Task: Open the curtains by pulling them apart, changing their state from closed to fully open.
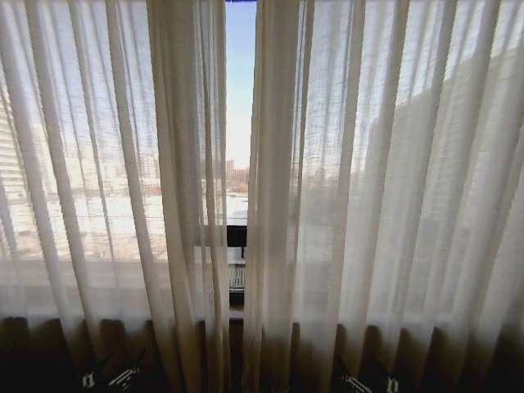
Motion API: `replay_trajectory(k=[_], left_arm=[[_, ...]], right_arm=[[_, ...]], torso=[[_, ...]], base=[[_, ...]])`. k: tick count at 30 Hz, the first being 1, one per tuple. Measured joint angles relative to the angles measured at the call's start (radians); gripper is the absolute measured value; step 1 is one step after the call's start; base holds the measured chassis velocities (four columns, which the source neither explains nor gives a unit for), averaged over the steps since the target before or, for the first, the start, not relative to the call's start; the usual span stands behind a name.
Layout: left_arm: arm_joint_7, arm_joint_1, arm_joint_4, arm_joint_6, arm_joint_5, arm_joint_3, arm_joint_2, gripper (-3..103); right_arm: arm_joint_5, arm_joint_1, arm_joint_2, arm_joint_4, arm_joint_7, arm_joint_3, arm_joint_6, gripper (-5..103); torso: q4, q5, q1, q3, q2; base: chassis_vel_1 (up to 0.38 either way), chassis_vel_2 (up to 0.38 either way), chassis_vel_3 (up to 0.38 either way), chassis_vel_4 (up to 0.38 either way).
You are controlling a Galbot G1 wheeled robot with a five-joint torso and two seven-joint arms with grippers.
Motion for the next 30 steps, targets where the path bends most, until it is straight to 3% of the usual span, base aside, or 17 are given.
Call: replay_trajectory(k=[30], left_arm=[[-0.003,-0.001,-0.007,0.001,0.019,0.002,-0.016,100]], right_arm=[[-0.008,0.009,0.017,-0.005,-0.017,-0.016,-0.018,100]], torso=[[0.0001,-0.0001,0.000,0.000,0.000]], base=[[-0.028,0.088,0.029,-0.089]])
